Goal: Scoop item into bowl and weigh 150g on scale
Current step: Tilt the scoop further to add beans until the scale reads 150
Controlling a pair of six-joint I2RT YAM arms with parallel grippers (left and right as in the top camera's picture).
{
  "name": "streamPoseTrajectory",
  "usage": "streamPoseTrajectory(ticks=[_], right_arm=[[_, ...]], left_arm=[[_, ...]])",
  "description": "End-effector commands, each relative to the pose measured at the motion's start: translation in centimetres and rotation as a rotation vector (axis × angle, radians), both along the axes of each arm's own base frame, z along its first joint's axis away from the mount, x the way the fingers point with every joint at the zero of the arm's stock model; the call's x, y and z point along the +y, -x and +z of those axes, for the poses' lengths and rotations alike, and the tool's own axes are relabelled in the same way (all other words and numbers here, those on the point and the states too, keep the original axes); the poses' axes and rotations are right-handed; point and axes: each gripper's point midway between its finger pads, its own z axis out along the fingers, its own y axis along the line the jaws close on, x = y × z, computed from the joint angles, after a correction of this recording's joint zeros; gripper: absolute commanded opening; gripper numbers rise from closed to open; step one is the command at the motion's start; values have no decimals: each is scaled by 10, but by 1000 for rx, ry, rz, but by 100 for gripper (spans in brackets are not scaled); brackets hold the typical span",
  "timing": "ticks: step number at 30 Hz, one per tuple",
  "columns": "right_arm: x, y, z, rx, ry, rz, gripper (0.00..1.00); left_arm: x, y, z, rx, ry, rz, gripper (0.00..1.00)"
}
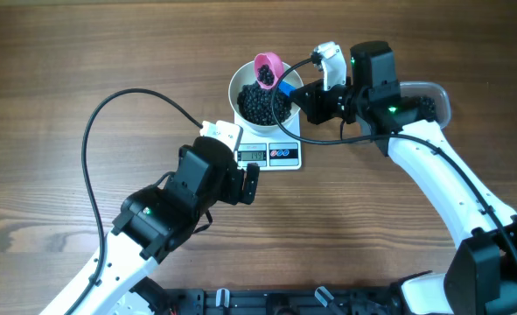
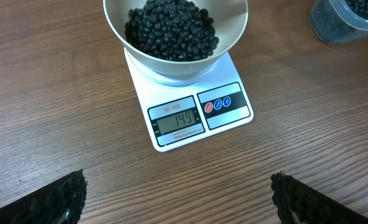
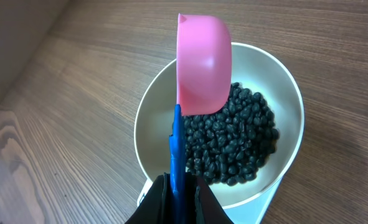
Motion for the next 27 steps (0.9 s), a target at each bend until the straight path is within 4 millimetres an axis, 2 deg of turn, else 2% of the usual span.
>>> streamPoseTrajectory(ticks=[1,3,6,9,15,17,20,22,24,27], right_arm=[[-1,-4,0,-2,5,-11,4],[11,6,7,11,-56,61,4],[-3,-6,1,-5,7,-29,4],[5,0,5,16,-40,12,4],[1,-5,4,3,-19,-18,4],[11,3,9,2,-63,48,4],[-2,-8,3,27,-29,-69,4],[11,2,11,20,-81,27,4],[3,-6,7,22,-54,-37,4],[3,-6,7,20,-54,-38,4]], left_arm=[[0,-1,2,-7,-3,-11,100],[0,-1,2,-7,-3,-11,100],[0,-1,2,-7,-3,-11,100],[0,-1,2,-7,-3,-11,100],[0,-1,2,-7,-3,-11,100],[0,-1,2,-7,-3,-11,100],[0,-1,2,-7,-3,-11,100],[0,-1,2,-7,-3,-11,100],[0,-1,2,-7,-3,-11,100],[0,-1,2,-7,-3,-11,100]])
